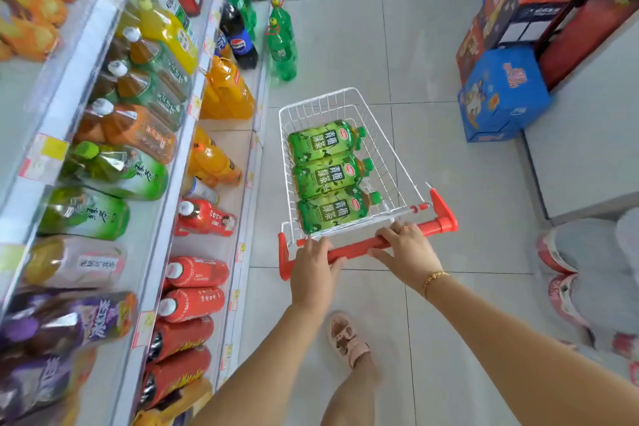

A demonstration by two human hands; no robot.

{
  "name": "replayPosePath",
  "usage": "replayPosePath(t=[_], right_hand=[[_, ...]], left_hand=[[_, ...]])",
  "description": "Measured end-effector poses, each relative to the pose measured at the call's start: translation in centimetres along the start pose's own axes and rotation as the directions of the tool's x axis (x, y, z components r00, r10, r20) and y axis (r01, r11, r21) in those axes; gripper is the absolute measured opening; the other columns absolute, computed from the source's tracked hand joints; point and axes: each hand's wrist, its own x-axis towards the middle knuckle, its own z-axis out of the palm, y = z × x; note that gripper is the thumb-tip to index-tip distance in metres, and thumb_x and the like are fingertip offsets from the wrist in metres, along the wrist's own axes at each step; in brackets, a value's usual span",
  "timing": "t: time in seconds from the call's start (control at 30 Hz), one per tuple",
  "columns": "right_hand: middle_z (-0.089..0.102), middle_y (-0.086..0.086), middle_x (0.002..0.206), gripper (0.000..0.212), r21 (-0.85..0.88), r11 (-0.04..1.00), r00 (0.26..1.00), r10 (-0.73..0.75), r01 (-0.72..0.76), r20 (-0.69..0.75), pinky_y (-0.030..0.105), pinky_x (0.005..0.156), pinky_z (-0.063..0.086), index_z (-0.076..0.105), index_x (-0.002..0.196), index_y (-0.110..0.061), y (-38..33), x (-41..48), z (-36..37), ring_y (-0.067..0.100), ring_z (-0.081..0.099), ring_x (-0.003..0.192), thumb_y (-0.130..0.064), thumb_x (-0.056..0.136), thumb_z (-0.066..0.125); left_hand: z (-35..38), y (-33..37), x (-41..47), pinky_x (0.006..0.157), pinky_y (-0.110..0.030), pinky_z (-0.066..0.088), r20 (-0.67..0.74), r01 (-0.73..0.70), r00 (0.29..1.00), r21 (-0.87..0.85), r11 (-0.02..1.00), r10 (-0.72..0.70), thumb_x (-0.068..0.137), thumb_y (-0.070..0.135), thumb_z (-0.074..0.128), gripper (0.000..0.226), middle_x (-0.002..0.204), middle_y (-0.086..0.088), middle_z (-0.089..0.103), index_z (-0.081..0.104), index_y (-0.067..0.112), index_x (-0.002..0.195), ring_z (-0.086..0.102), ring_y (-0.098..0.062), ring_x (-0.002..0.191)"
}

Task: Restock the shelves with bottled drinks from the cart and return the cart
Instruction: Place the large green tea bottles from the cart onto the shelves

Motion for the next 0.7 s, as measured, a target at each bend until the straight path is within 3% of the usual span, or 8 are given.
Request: replayPosePath(t=[0.17,0.27,0.37,0.43,0.7], right_hand=[[0.058,0.000,0.088,0.055,-0.073,0.997,0.999,-0.026,0.025,-0.021,0.038,0.094,0.037,0.062,0.100,-0.022,0.2,-7.0,3.8,0.026,0.055,0.090,-0.061,0.083,0.028],[0.057,0.002,0.107,0.045,-0.094,0.995,0.999,-0.028,0.030,0.023,0.036,0.102,0.030,0.056,0.114,-0.023,0.5,-10.6,4.9,0.026,0.050,0.108,-0.057,0.091,0.037],[0.056,0.004,0.118,0.045,-0.079,0.997,0.999,-0.012,0.015,0.033,0.035,0.104,0.026,0.053,0.121,-0.022,0.7,-13.5,5.7,0.026,0.045,0.117,-0.054,0.092,0.041],[0.056,0.005,0.117,0.044,-0.065,0.998,0.999,-0.008,0.010,0.031,0.036,0.103,0.027,0.055,0.119,-0.022,0.8,-15.3,6.3,0.027,0.046,0.116,-0.054,0.091,0.042],[0.057,0.004,0.110,0.039,-0.035,0.999,1.000,-0.004,0.004,0.006,0.037,0.104,0.027,0.057,0.111,-0.023,1.4,-21.2,8.6,0.026,0.047,0.112,-0.053,0.091,0.044]], left_hand=[[1.5,-0.6,-7.4,0.052,-0.025,0.041,0.004,-0.101,0.995,0.082,0.992,0.101,0.075,0.032,0.076,0.028,0.077,-0.004,0.061,0.060,0.012,0.086,0.059,-0.021,0.065],[2.7,-0.8,-11.3,0.052,-0.029,0.046,-0.029,-0.094,0.995,0.111,0.989,0.098,0.075,0.032,0.076,0.030,0.077,-0.007,0.063,0.061,0.009,0.085,0.061,-0.026,0.067],[3.3,-0.3,-14.4,0.069,-0.034,0.047,-0.026,-0.037,0.999,0.086,0.996,0.039,0.084,0.037,0.065,0.033,0.096,-0.010,0.064,0.061,0.008,0.099,0.061,-0.028,0.089],[3.7,0.1,-16.3,0.077,-0.033,0.045,-0.016,-0.009,1.000,0.064,0.998,0.010,0.087,0.038,0.061,0.035,0.106,-0.009,0.063,0.060,0.009,0.107,0.058,-0.026,0.098],[5.1,0.4,-22.4,0.077,-0.030,0.042,-0.053,-0.012,0.999,0.029,1.000,0.014,0.084,0.035,0.065,0.032,0.104,-0.009,0.062,0.060,0.009,0.102,0.057,-0.025,0.097]])
